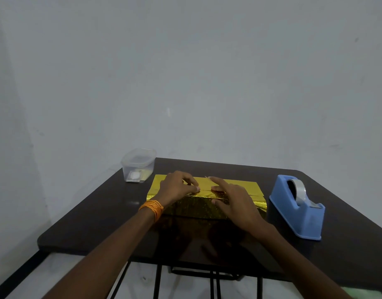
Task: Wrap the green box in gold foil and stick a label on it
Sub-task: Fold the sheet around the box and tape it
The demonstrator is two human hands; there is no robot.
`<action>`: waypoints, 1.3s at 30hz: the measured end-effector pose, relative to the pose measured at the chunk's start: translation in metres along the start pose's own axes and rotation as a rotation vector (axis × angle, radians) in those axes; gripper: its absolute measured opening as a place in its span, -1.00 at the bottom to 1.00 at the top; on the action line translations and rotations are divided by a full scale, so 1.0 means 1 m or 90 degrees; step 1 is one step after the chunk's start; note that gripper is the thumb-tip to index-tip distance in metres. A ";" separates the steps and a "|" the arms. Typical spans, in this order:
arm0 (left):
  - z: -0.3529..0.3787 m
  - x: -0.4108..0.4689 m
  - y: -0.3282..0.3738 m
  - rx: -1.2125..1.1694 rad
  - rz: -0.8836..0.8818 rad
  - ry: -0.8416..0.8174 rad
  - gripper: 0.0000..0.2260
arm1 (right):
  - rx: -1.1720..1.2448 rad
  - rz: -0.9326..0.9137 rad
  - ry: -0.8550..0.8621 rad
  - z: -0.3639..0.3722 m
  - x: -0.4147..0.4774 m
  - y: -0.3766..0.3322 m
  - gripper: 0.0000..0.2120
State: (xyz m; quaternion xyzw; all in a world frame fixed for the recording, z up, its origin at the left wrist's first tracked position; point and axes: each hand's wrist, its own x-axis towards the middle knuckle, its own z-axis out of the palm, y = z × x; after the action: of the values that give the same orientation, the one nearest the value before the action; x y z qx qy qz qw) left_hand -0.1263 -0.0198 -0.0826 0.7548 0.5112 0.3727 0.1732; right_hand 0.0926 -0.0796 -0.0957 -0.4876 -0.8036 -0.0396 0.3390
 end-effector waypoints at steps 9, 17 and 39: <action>0.001 -0.003 0.000 0.005 -0.023 -0.011 -0.86 | 0.310 0.110 0.152 -0.038 0.015 -0.007 -0.92; 0.003 0.000 0.001 0.017 -0.033 0.009 -0.73 | 0.357 0.088 -0.157 -0.058 0.042 -0.004 -0.54; 0.005 -0.002 0.005 0.009 -0.049 0.050 -0.90 | 0.287 0.228 -0.409 -0.028 0.102 0.002 -0.36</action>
State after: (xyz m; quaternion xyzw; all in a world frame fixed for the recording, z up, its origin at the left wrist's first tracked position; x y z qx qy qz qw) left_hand -0.1202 -0.0232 -0.0832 0.7205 0.5491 0.3913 0.1622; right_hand 0.0786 -0.0123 -0.0154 -0.5209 -0.7595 0.3503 0.1709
